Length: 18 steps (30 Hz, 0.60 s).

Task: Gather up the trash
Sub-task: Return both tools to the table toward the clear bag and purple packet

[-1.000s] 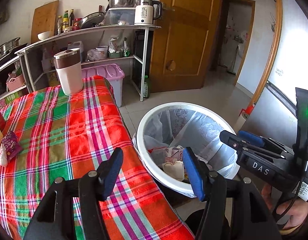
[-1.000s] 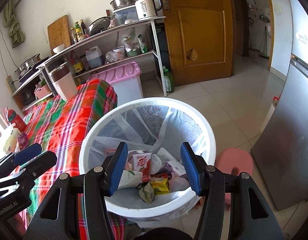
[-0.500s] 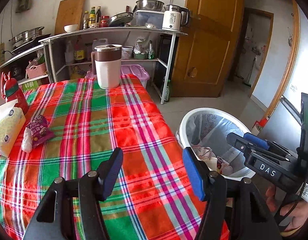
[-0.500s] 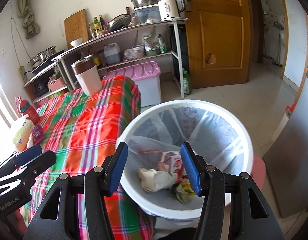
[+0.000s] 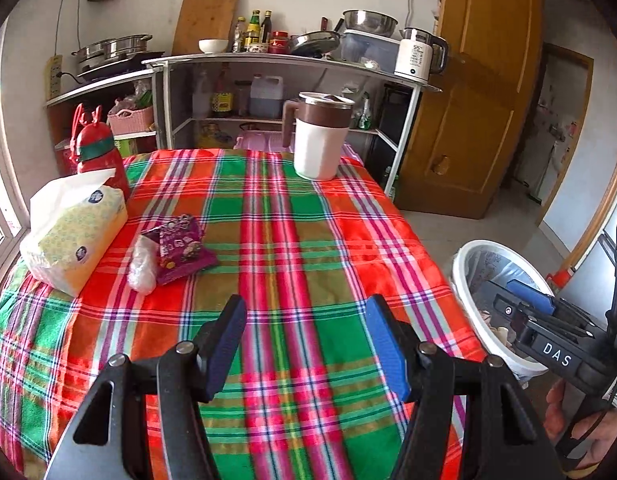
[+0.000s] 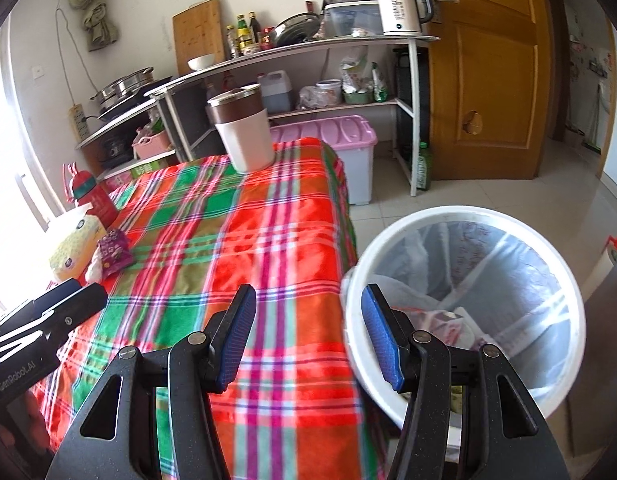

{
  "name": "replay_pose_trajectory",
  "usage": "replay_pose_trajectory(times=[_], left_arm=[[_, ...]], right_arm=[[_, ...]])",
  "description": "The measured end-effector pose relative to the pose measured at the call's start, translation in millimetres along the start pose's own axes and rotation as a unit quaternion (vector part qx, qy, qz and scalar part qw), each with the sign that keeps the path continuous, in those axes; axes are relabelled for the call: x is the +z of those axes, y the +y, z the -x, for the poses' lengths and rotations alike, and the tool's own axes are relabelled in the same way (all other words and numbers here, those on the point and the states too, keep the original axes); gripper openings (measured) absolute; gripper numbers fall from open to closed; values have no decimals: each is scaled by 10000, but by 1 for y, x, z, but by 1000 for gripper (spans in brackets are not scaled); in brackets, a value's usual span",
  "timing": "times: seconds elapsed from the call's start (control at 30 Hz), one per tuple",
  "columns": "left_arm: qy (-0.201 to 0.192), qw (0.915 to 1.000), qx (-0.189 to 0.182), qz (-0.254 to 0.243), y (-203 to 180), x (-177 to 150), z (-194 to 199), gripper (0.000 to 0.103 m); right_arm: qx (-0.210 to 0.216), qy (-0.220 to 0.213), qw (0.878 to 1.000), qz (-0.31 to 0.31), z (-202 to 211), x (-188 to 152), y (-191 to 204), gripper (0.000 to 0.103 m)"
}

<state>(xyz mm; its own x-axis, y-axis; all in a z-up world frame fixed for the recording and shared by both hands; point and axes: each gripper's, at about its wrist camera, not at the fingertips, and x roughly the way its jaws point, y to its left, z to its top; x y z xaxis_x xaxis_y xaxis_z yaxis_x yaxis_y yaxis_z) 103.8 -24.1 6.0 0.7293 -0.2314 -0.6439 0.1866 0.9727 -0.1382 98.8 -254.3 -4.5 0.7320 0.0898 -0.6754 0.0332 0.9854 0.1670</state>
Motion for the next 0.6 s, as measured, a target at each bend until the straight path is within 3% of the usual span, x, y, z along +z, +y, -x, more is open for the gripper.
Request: replay_pose_trajectory(times=[0.6], left_arm=[[11, 9958, 706, 575, 101, 7, -10, 64]], right_arm=[[393, 268, 9982, 358, -48, 13, 66, 56]])
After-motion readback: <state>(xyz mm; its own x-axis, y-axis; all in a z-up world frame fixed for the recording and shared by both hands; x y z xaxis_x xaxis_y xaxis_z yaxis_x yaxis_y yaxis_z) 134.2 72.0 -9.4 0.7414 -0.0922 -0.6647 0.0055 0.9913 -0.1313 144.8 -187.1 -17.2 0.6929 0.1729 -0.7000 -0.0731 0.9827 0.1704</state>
